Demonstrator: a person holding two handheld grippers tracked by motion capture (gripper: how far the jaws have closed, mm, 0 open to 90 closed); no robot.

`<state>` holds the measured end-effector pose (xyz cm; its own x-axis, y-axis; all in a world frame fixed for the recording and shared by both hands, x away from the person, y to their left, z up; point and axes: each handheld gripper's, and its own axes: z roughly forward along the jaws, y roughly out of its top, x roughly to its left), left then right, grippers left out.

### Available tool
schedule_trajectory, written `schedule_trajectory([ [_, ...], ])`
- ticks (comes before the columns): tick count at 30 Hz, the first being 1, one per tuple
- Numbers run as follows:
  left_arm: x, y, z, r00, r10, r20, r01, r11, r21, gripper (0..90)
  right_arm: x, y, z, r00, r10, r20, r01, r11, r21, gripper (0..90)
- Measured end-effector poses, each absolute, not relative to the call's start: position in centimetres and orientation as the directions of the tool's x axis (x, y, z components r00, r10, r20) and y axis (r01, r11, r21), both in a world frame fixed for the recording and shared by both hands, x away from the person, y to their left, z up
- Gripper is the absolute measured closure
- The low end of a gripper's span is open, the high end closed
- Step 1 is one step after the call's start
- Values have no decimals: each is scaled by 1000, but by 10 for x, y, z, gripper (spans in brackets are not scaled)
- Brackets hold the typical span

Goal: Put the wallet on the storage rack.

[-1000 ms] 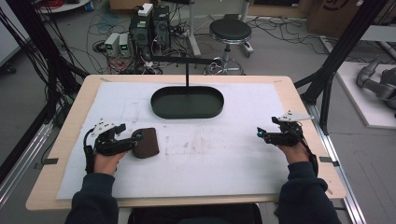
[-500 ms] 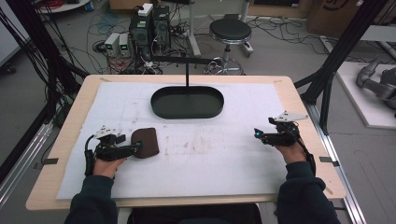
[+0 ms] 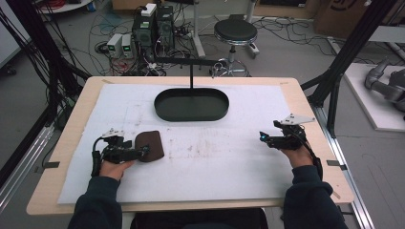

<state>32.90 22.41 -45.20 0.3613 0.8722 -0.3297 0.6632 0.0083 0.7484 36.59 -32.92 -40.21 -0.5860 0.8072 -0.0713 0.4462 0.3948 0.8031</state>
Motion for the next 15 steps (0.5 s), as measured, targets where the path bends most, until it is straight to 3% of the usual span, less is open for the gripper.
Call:
schedule_trajectory([
  [3,329,224,-451,379,859,-344,667,3,745,159,366,-328,-402,-587,806,-72,443,394,805,239],
  [4,329,223,-451,393,838,-378,677,15,736,303,366,-328,-401,-588,806,-69,443,392,806,239],
  [8,328,223,-452,391,838,-382,673,23,739,321,366,-328,-401,-586,808,-65,442,386,810,240],
  [12,327,224,-451,401,833,-382,654,32,755,399,366,-329,-400,-582,811,-60,442,377,813,240],
  [15,326,226,-449,404,816,-414,642,69,764,557,366,-330,-400,-582,811,-61,443,379,813,242],
])
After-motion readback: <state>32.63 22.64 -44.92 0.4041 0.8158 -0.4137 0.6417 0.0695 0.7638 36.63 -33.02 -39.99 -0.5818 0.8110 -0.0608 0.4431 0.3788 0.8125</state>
